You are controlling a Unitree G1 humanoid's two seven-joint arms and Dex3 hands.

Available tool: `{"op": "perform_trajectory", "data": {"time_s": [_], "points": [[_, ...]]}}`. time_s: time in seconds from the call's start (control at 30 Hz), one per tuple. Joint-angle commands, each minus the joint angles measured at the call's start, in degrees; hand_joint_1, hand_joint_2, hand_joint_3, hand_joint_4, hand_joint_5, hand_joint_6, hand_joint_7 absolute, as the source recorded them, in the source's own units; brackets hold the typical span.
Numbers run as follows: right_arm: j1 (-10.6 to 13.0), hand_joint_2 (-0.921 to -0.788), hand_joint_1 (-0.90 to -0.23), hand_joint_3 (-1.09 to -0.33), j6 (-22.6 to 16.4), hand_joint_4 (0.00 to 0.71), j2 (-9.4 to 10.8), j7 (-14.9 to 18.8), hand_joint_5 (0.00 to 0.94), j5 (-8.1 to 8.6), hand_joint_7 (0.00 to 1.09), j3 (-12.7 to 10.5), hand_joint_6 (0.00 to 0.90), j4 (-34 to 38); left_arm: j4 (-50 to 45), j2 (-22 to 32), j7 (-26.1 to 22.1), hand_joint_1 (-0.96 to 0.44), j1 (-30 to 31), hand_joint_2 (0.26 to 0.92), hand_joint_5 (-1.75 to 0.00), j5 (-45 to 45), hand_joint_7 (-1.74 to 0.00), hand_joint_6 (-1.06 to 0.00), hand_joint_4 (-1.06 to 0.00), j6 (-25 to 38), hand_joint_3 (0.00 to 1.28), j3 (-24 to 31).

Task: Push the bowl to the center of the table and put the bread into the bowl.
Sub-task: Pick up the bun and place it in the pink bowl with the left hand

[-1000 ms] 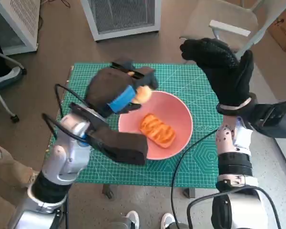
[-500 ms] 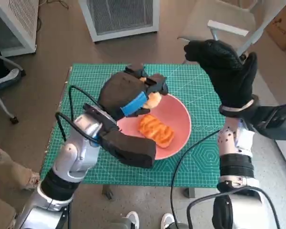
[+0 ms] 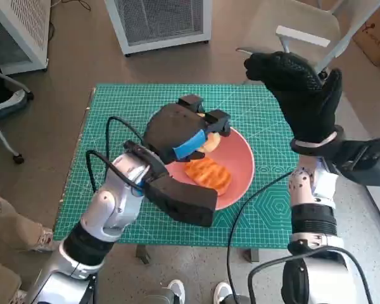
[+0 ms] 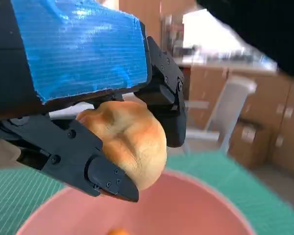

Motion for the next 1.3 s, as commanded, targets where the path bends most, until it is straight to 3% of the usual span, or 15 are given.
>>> {"op": "perform_trajectory", "data": {"time_s": [0.03, 0.6, 0.67, 0.87, 0.9, 0.93, 1.0, 1.1, 1.3], "points": [[1.4, -0.921, -0.632, -0.661, 0.4, 0.240, -0.3, -0.2, 0.002, -0.09, 0.60, -0.1, 0.018, 0.2, 0.8, -0.9, -1.5, 0.00, -1.3, 0.917, -1.12, 0.9, -1.11, -0.60, -0.80, 1.4, 0.04, -0.7], [1.7, -0.921, -0.633, -0.653, 1.6, 0.241, -0.7, -0.4, 0.002, 0.09, 0.59, -0.3, 0.024, -0.6, 6.1, -2.4, -1.1, 0.00, -1.5, 0.920, -1.16, -1.1, -1.14, -0.57, -0.77, 1.5, 0.06, 0.2], [1.8, -0.921, -0.633, -0.651, 1.7, 0.241, -0.7, -0.5, 0.002, 0.05, 0.59, -0.2, 0.025, -0.8, 6.4, -2.9, -1.9, 0.00, -1.5, 0.921, -1.28, -2.4, -1.31, -0.46, -0.59, 2.2, 0.18, 0.8], [1.8, -0.921, -0.633, -0.649, 1.8, 0.241, -0.6, -0.6, 0.002, -0.05, 0.58, -0.2, 0.028, -1.0, 6.5, -3.4, -3.0, 0.00, -1.0, 0.921, -1.37, -4.9, -1.42, -0.38, -0.48, 3.2, 0.26, 1.6], [1.8, -0.921, -0.633, -0.649, 1.9, 0.241, -0.6, -0.7, 0.002, -0.09, 0.58, -0.1, 0.028, -1.1, 6.5, -3.8, -3.8, -0.10, -0.6, 0.899, -1.16, -6.2, -1.26, -0.31, -0.38, 3.8, 0.25, 2.2], [1.8, -0.921, -0.633, -0.648, 1.9, 0.241, -0.6, -0.8, 0.002, -0.12, 0.58, -0.1, 0.029, -1.1, 6.5, -4.0, -4.2, -0.23, -0.3, 0.891, -0.77, -7.2, -0.94, -0.24, -0.28, 4.2, 0.18, 2.6], [1.8, -0.921, -0.633, -0.647, 2.0, 0.241, -0.6, -0.8, 0.002, -0.14, 0.58, -0.1, 0.029, -1.2, 6.4, -4.1, -4.5, -0.37, -0.2, 0.904, -0.32, -7.9, -0.48, -0.24, -0.20, 4.5, 0.08, 2.8], [1.8, -0.921, -0.634, -0.647, 2.1, 0.241, -0.6, -0.9, 0.002, -0.15, 0.58, -0.1, 0.030, -1.3, 6.8, -3.0, -4.4, -0.48, -0.3, 0.913, -0.10, -8.5, -0.24, -0.24, -0.15, 3.1, 0.04, 2.6], [1.8, -0.921, -0.635, -0.646, 2.3, 0.241, -0.6, -0.9, 0.001, -0.09, 0.57, 0.0, 0.031, -1.6, 7.7, -1.4, -3.4, -0.62, -0.6, 0.920, -0.01, -9.1, -0.10, -0.21, -0.09, 0.4, 0.07, 2.6]]}}
